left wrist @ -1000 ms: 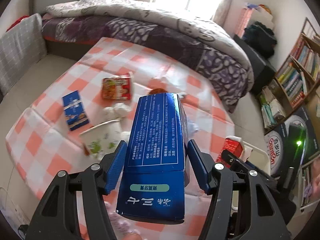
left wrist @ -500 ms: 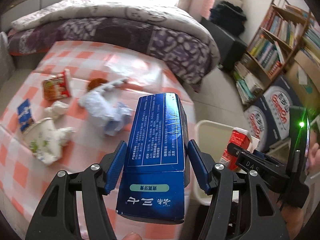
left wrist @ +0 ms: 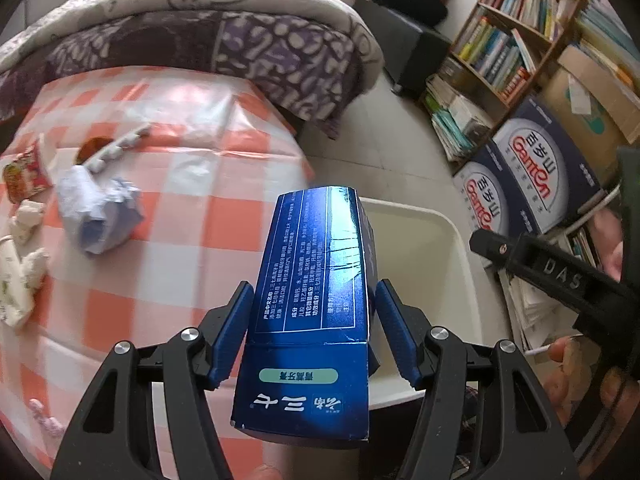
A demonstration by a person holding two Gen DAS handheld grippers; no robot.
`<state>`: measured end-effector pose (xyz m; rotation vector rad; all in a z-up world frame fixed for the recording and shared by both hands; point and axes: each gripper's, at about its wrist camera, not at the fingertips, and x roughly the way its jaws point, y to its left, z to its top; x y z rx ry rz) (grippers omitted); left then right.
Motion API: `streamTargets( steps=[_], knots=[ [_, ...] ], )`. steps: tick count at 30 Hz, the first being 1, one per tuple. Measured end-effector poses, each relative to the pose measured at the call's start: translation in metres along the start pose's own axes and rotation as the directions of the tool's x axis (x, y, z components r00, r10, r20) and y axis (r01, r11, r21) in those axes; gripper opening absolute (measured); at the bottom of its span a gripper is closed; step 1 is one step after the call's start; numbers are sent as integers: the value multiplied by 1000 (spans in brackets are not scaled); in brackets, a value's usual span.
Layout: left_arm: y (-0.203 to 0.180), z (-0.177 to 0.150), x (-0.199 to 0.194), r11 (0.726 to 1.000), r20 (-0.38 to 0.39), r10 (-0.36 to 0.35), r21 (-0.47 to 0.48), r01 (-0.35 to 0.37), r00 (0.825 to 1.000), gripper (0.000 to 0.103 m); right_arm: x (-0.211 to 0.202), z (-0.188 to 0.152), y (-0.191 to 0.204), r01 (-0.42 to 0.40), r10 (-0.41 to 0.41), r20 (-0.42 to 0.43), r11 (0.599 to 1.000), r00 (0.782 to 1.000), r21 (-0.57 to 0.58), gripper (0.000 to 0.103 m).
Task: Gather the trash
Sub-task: 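Carry both items over the white bin and open both grippers to drop them, then grasp the pink fuzzy strip on the cloth with the left gripper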
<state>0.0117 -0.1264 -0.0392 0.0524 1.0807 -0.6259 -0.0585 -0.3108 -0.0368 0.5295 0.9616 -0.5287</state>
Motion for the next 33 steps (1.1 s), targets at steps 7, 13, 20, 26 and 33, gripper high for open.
streamTargets(
  steps=[7, 13, 20, 26, 33],
  knots=[
    [-26, 1, 17, 998, -15, -57, 41, 57, 998, 80, -4, 6, -23, 1, -2, 12, 999, 1000, 49, 81],
    [-28, -1, 17, 997, -25, -47, 52, 48, 999, 85, -5, 8, -28, -10, 9, 12, 998, 1000, 69, 82],
    [-10, -9, 2, 998, -12, 36, 52, -36, 999, 85, -3, 1, -9, -44, 44, -7, 998, 999, 40, 89],
    [23, -24, -17, 985, -17, 172, -22, -173, 985, 85, 0, -9, 18, -84, 83, -47, 996, 995, -14, 90],
    [86, -58, -42, 871, -98, 431, -215, -442, 897, 85, 1, -23, 59, -118, 111, -73, 988, 991, -100, 92]
  ],
)
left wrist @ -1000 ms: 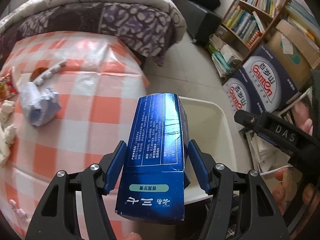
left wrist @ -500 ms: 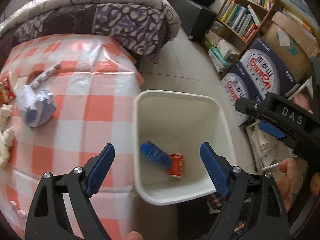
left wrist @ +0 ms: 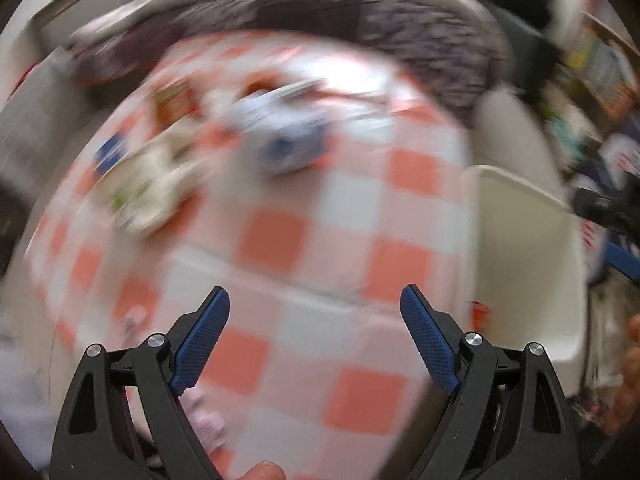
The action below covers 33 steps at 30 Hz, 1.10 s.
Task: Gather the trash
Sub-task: 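Grasp the pink fuzzy strip on the cloth with the left gripper, then grasp the crumpled plastic bag with the right gripper while the left gripper holds the strip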
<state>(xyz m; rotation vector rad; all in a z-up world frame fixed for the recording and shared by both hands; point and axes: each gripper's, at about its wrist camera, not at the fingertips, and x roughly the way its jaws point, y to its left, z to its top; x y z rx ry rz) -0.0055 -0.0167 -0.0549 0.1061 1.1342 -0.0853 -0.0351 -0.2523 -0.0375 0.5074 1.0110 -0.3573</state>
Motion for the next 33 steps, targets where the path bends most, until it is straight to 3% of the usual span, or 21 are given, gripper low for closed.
streamTargets(
  steps=[4, 6, 10, 12, 15, 20, 23, 29, 33],
  knots=[
    [56, -14, 16, 975, -92, 94, -195, -110, 991, 85, 5, -5, 21, -14, 13, -15, 999, 1000, -37, 93],
    [78, -19, 23, 955, -139, 104, -262, -138, 985, 85, 8, -9, 33, -21, 19, -22, 998, 1000, -58, 93],
    [113, -31, 43, 917, -256, 13, -381, -113, 967, 85, 15, -14, 53, -22, 19, -34, 995, 999, -94, 93],
    [119, -36, 48, 912, -280, -3, -395, -112, 960, 84, 19, -17, 63, -21, 17, -42, 994, 999, -108, 93],
    [127, -43, 53, 911, -310, -46, -402, -87, 950, 68, 25, -19, 75, -24, 17, -55, 992, 998, -122, 93],
    [134, -45, 45, 927, -282, -43, -369, -67, 958, 46, 36, -23, 94, -28, 17, -77, 990, 997, -141, 93],
    [141, -40, 42, 930, -255, -62, -365, -37, 965, 26, 42, -25, 105, -27, 15, -80, 987, 997, -157, 93],
    [138, -28, 30, 954, -193, -120, -294, 59, 974, 24, 45, -26, 136, -61, 51, -47, 967, 998, -248, 93],
    [140, -13, -6, 970, -48, -99, -227, 86, 994, 24, 49, -28, 164, -117, 112, -37, 933, 993, -341, 93]
  ],
)
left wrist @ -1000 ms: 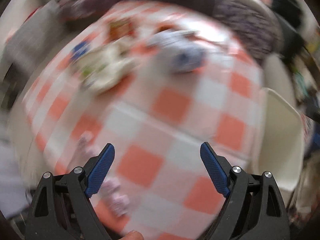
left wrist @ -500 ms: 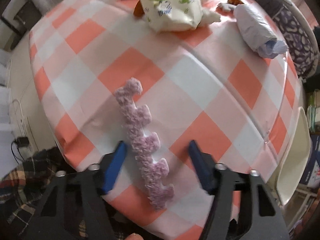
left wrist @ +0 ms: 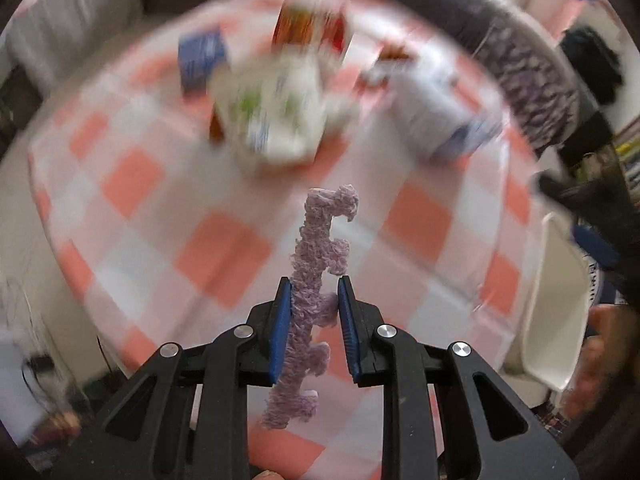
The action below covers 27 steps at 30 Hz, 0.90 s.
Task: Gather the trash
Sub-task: 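Grasp the crumpled plastic bag with the right gripper while the left gripper holds the strip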
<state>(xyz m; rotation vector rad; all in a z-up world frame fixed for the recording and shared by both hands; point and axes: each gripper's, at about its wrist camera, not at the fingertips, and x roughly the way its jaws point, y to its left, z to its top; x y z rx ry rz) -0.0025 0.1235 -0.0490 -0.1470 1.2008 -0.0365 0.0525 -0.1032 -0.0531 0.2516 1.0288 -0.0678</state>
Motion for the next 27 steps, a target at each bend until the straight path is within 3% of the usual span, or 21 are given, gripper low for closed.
streamTargets(
  steps=[3, 6, 9, 20, 21, 22, 23, 25, 27],
  knots=[
    [9, 29, -36, 1000, 121, -29, 11, 27, 992, 24, 7, 8, 19, -19, 20, 14, 996, 1000, -82, 93],
    [15, 56, -72, 1000, 277, 9, 21, -15, 961, 24, 16, 16, 38, -23, 28, 23, 984, 999, -176, 93],
    [20, 70, -93, 999, 360, 36, 14, -44, 932, 24, 27, 22, 47, -27, 34, 29, 980, 999, -195, 95],
    [5, 79, -70, 1000, 312, 2, 17, -8, 950, 24, 77, 25, 74, -67, 62, -46, 991, 997, -115, 92],
    [5, 80, -69, 1000, 307, -5, 17, -1, 952, 24, 80, 25, 74, -70, 64, -53, 992, 997, -105, 78],
    [4, 80, -68, 1000, 304, -9, 17, 4, 953, 24, 84, 24, 74, -75, 67, -77, 992, 995, -103, 56],
    [4, 80, -68, 1000, 302, -14, 17, 9, 953, 24, 87, 23, 74, -76, 66, -95, 991, 993, -106, 46],
    [5, 80, -68, 1000, 301, -17, 17, 13, 954, 24, 87, 20, 74, -85, 75, -99, 991, 992, -105, 31],
    [5, 79, -67, 1000, 300, -20, 13, 17, 954, 24, 82, 21, 74, -84, 75, -81, 990, 994, -110, 24]
  ],
)
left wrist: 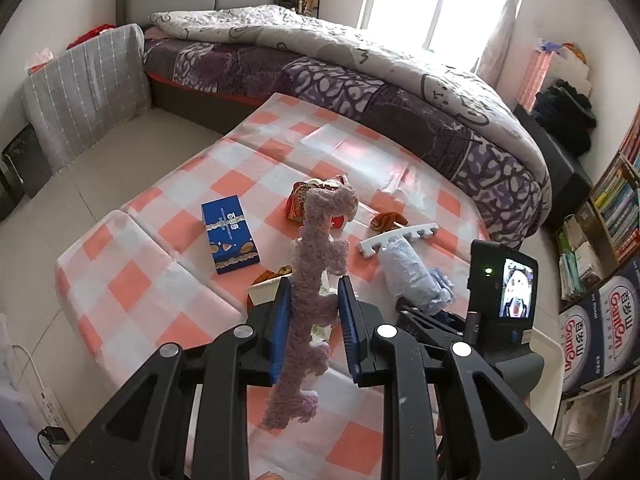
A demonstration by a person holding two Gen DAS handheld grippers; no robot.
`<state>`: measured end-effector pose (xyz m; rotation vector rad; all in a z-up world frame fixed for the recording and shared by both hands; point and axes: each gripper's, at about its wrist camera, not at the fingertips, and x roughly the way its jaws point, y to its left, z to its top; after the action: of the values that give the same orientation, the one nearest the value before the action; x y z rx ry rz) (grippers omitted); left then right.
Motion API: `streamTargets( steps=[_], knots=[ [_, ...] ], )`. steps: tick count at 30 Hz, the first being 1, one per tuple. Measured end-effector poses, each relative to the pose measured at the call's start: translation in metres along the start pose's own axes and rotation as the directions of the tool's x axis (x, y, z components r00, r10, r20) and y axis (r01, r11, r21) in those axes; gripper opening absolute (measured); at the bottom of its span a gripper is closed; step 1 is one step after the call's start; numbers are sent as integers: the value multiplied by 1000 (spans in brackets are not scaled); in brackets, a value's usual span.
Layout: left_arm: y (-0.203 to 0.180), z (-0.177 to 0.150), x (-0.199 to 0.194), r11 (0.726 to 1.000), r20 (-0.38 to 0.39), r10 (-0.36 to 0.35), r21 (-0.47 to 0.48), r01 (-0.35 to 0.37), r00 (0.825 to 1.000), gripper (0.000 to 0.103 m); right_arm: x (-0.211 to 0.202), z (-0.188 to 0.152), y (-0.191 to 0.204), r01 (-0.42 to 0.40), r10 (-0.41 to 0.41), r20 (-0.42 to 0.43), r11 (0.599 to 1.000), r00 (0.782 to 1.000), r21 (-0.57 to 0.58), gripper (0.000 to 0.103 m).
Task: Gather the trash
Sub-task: 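Grasp the crumpled plastic bag with the right gripper while the left gripper holds the strip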
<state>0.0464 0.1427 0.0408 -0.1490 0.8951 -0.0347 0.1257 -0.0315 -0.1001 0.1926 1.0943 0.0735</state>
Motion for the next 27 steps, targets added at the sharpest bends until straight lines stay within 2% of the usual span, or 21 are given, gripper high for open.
streamTargets(
  steps=[14, 27],
  knots=[
    [-11, -1, -2, 1000, 11, -24, -7, 24, 1000, 24, -58, 0, -5, -27, 27, 142, 1000, 989, 3, 23],
    [-46, -8, 6, 998, -6, -47, 42, 48, 999, 24, -99, -12, -44, -5, -4, 175, 999, 985, 48, 23]
  ],
)
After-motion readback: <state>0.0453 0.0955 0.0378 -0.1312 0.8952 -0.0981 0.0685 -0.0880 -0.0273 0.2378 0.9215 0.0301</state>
